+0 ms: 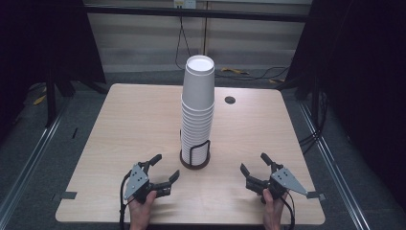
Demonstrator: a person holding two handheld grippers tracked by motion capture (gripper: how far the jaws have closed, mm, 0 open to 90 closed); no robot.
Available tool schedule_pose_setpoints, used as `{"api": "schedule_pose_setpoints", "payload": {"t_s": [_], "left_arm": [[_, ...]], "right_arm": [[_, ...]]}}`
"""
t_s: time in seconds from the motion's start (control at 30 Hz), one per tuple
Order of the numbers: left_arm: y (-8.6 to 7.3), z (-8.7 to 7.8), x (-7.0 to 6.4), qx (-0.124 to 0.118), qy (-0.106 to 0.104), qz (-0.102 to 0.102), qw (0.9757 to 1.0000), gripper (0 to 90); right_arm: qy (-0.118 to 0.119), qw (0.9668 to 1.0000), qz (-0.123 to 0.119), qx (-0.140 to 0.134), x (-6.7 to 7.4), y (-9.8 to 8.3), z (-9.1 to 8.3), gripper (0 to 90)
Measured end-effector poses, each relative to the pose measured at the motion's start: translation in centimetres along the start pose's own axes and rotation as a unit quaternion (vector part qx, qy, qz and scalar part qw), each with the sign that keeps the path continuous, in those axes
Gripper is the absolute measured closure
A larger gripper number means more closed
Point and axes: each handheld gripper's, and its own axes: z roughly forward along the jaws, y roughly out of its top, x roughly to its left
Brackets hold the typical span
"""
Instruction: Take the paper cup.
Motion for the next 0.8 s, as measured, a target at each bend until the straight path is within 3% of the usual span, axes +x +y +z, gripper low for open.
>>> {"api": "schedule_pose_setpoints", "payload": {"t_s": [0.43, 0.47, 0.5, 0.7, 0.8], "left_arm": [[0.0, 0.03, -0.02, -0.001, -0.002, 0.0, 1.0, 16.0], [-0.06, 0.09, -0.3, -0.005, -0.004, -0.017, 0.9998, 16.0], [-0.06, 0.09, -0.3, -0.005, -0.004, -0.017, 0.9998, 15.9], [-0.04, -0.01, -0.14, -0.004, 0.001, -0.006, 1.0, 15.9], [-0.04, -0.04, -0.09, -0.001, -0.005, -0.009, 1.0, 15.9]], "right_arm": [[-0.005, 0.9996, 0.004, 0.029, -0.01, 0.21, 0.44, 12.9], [-0.01, 0.9994, 0.008, 0.032, 0.04, 0.23, 0.55, 13.0], [-0.01, 0.9994, 0.008, 0.032, 0.04, 0.23, 0.55, 13.0], [-0.012, 0.9987, 0.021, 0.044, -0.02, 0.55, 0.7, 13.6], [-0.007, 0.9981, 0.045, 0.041, -0.07, 0.89, 0.78, 13.5]]}}
